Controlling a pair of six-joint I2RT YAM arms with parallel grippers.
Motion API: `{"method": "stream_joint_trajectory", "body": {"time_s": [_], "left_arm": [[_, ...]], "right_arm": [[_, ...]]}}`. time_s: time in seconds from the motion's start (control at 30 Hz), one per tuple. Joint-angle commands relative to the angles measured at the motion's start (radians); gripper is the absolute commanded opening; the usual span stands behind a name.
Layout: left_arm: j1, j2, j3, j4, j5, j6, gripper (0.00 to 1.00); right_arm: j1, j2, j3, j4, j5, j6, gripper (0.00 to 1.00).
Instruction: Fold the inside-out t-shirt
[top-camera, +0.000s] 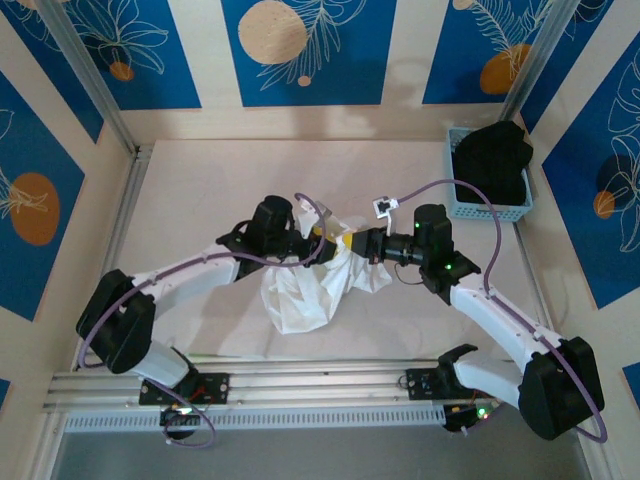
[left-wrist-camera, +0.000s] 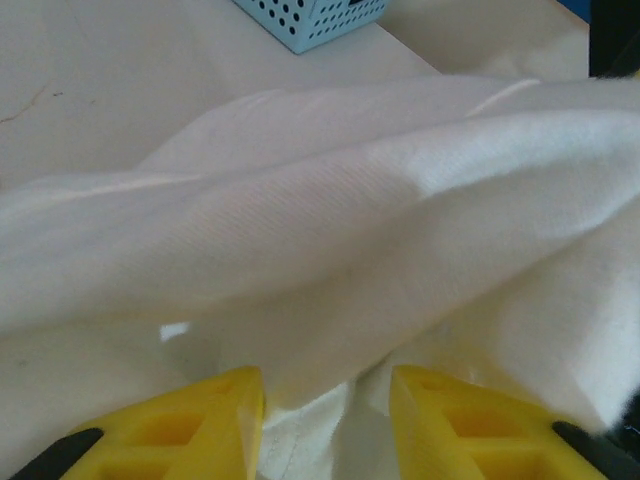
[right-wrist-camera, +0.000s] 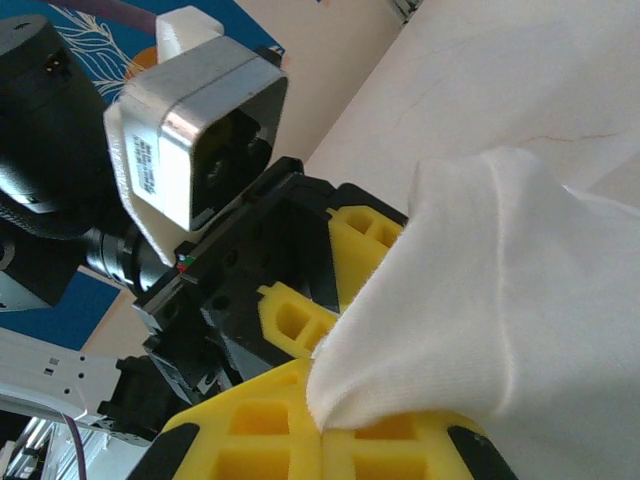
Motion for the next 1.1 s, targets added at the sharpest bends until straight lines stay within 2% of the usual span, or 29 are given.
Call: {"method": "stream_joint_trajectory", "body": {"time_s": [0.0, 0.17, 0.37, 0.53, 0.7, 0.8, 0.9, 0.97, 1.07], "left_arm": [[-0.001, 0.031, 0.041, 0.023, 0.047, 0.0, 0.3], [0.035, -0.001, 0.019, 0.08, 0.107, -0.076, 0.0], [0.069, -0.16, -0.055, 0.195, 0.242, -0.252, 0.0], [0.09, -0.266, -0.073, 0.236, 0.302, -0.398, 0.0], [0.114, -0.285, -0.076, 0.318, 0.37, -0.552, 0.0], [0.137, -0.276, -0.09, 0.366, 0.404, -0.611, 0.0], [0.183, -0.289, -0.112, 0.345, 0.393, -0.602, 0.0], [0.208, -0.305, -0.111, 0.248, 0.347, -0.537, 0.0], [0.215, -0.327, -0.068, -0.028, 0.145, -0.355, 0.0]], "right_arm": [[-0.01, -0.034, -0.01, 0.019, -0.027, 0.009, 0.0], [-0.035, -0.077, -0.009, -0.033, -0.013, -0.019, 0.0], [-0.031, -0.158, 0.001, -0.102, 0.095, -0.106, 0.0], [-0.012, -0.166, 0.008, -0.08, 0.117, -0.128, 0.0], [0.011, -0.141, 0.037, -0.109, 0.158, -0.134, 0.01], [0.017, -0.113, 0.079, -0.192, 0.189, -0.144, 0.03], [0.013, -0.111, 0.108, -0.276, 0.208, -0.188, 0.03], [-0.001, -0.122, 0.111, -0.29, 0.157, -0.213, 0.01], [-0.028, -0.131, 0.099, -0.239, -0.031, -0.218, 0.0]]}}
